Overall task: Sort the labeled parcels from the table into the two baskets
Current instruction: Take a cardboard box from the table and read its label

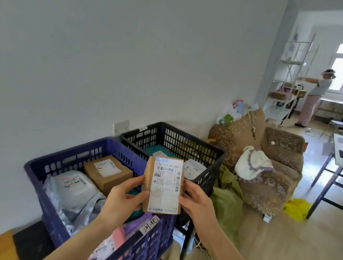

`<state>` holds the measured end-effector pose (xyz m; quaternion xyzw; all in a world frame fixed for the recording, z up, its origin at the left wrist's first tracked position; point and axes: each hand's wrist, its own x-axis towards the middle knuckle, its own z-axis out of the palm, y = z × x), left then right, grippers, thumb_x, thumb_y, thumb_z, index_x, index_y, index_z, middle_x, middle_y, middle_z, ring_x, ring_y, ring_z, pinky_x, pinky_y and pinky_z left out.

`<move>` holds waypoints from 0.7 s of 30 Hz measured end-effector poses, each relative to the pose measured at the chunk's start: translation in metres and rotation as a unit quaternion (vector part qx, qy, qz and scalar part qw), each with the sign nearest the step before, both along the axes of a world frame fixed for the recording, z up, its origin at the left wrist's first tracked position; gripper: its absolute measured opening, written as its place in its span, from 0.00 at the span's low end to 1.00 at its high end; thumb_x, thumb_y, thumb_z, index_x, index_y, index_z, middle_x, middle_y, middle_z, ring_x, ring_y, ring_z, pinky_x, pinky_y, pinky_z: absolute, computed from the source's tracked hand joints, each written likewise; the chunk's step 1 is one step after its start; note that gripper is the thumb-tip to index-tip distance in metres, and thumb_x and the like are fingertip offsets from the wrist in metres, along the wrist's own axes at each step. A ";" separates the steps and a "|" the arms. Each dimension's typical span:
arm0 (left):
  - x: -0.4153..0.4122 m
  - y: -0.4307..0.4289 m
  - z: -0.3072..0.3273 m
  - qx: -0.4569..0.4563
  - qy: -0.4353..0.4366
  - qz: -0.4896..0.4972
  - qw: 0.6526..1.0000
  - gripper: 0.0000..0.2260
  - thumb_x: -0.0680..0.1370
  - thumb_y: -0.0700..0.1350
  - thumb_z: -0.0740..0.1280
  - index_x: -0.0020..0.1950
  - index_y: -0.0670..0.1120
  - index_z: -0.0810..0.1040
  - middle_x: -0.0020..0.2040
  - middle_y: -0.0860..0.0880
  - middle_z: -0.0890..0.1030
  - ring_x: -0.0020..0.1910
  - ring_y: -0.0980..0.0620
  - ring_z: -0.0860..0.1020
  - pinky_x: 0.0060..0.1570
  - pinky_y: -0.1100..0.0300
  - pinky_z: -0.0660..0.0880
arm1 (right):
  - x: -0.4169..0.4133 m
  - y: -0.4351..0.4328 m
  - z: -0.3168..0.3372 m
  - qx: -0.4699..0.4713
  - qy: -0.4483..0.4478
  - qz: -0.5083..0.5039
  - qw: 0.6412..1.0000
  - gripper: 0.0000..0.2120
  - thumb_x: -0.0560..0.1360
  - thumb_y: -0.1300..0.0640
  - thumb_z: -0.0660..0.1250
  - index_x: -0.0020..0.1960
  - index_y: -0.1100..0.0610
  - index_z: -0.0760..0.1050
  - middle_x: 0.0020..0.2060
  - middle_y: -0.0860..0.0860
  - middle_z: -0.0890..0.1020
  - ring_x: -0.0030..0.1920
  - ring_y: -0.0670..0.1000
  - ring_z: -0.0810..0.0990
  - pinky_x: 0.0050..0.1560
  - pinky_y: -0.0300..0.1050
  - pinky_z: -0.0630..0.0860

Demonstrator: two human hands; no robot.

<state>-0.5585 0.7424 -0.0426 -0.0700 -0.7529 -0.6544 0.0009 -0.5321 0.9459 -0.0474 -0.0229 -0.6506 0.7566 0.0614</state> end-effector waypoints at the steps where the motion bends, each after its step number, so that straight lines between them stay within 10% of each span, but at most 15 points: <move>1: -0.009 0.009 -0.002 -0.001 0.000 0.003 1.000 0.18 0.76 0.37 0.69 0.65 0.49 0.76 0.55 0.52 0.83 0.45 0.53 0.84 0.45 0.53 0.82 | -0.009 0.009 -0.001 0.001 0.003 0.002 1.000 0.21 0.74 0.72 0.65 0.65 0.58 0.74 0.61 0.51 0.80 0.62 0.52 0.78 0.64 0.55 0.74; 21: -0.155 0.190 -0.007 -0.002 -0.039 0.184 0.982 0.18 0.77 0.39 0.69 0.66 0.50 0.76 0.56 0.54 0.80 0.48 0.49 0.83 0.43 0.56 0.82 | -0.223 0.191 -0.005 0.049 -0.008 0.211 0.976 0.17 0.75 0.60 0.68 0.62 0.48 0.77 0.56 0.46 0.82 0.58 0.47 0.80 0.58 0.49 0.78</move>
